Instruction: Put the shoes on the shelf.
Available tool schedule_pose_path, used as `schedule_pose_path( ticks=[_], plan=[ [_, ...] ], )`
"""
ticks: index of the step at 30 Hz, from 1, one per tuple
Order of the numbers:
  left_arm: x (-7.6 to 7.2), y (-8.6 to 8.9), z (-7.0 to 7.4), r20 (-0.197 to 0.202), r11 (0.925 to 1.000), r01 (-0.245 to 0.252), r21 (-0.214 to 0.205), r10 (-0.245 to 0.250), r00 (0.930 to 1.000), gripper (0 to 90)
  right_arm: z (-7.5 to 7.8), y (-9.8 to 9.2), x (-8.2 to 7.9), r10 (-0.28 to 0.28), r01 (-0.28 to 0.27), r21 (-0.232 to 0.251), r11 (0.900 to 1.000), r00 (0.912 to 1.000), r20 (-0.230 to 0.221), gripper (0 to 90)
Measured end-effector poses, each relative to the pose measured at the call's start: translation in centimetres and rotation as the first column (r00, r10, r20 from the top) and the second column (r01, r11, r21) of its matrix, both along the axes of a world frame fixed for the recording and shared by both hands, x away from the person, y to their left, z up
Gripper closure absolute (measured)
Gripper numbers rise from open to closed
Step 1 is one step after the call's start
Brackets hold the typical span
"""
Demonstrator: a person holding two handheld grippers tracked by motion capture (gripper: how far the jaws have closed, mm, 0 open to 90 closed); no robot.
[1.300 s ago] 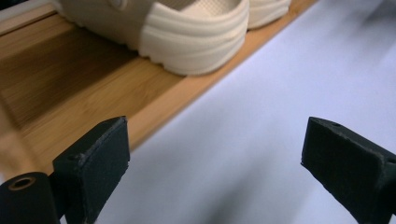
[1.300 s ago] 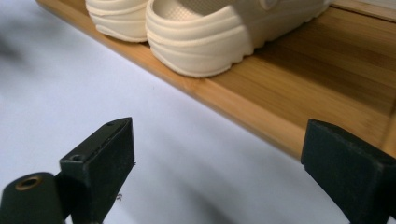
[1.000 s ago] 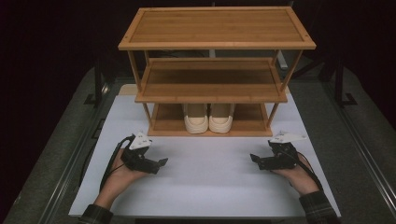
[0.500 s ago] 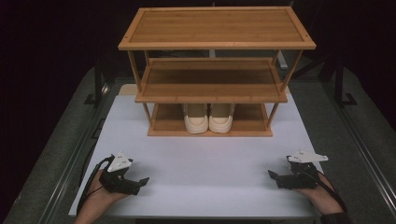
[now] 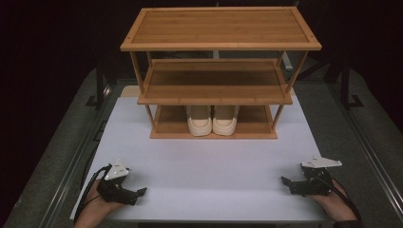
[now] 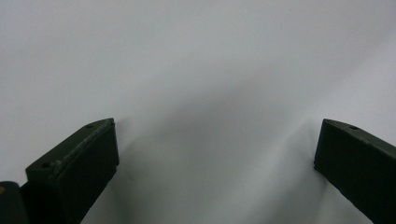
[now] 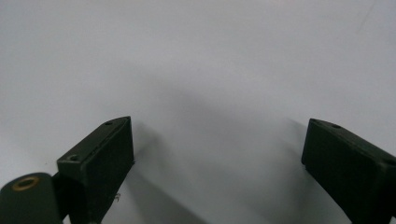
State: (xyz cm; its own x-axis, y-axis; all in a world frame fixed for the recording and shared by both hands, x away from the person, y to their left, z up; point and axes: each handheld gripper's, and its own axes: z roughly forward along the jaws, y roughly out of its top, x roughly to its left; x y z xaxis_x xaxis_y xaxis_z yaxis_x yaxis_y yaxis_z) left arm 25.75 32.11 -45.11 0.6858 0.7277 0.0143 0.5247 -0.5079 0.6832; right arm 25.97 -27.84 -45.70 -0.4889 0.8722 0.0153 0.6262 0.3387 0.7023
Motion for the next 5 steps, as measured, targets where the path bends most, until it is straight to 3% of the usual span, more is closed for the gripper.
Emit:
schedule_pose_path(
  ticks=[5],
  plan=[
    [0.01,0.00,0.00,-0.001,1.0000,-0.001,0.001,0.001,1.0000,0.0,-0.01,-0.01,0.00,0.000,0.000,0.000,1.0000,1.0000,0.001,8.8]
  ],
)
